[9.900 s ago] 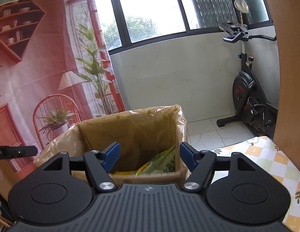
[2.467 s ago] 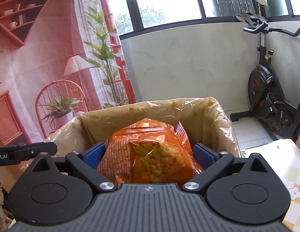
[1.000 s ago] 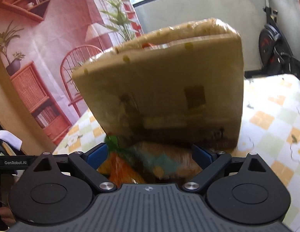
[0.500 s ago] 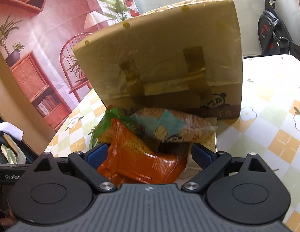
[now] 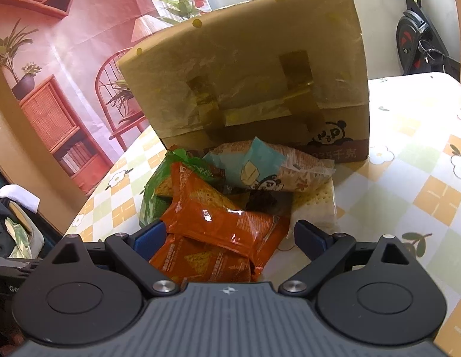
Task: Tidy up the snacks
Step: 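Grasp an orange chip bag with the right tool while the left grasps a yellow-orange wafer pack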
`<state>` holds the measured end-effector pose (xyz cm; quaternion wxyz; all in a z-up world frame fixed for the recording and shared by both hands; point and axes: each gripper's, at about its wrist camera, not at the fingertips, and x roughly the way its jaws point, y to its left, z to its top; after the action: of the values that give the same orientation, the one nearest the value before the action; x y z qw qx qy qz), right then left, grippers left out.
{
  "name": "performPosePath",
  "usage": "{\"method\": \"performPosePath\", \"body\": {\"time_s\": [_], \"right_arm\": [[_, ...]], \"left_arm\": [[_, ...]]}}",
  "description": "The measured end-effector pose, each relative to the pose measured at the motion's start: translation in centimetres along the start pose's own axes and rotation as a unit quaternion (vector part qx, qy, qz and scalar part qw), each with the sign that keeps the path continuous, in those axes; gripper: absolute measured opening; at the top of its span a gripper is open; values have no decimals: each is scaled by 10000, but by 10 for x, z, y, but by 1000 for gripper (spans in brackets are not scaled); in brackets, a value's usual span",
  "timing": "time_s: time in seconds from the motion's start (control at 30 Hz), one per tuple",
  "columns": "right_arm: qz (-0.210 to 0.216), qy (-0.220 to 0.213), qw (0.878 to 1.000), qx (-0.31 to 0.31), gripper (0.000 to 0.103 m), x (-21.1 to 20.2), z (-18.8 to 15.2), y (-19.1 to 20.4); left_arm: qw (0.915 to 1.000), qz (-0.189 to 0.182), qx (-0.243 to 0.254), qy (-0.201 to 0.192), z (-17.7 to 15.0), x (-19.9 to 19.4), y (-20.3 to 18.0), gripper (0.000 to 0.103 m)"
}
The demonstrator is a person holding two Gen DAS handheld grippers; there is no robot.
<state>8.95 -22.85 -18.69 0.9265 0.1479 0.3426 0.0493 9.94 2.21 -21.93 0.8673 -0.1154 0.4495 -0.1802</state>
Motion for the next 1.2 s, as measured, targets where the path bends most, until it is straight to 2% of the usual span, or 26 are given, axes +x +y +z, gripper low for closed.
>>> {"method": "performPosePath", "body": {"time_s": [0.33,0.6,0.73,1.03,1.2], "right_arm": [[-79,-13,9997,230,94,-3,-9,-14],[-101,53,9991,401,94,-2,-11,-24],[-32,103,9992,373,94,3,-10,-20],[339,247,9978,517,94,21,0,-10],[248,460,9970,564,94,39,1,-1]], "left_arm": [[9995,130,142,244,-1,23,-14,53],[9994,40,52,332,-2,36,-13,56],[9997,42,47,236,-3,34,-12,51],[9999,125,40,-85,-3,14,-8,51],[9996,153,-96,-199,-5,7,-3,51]]}}
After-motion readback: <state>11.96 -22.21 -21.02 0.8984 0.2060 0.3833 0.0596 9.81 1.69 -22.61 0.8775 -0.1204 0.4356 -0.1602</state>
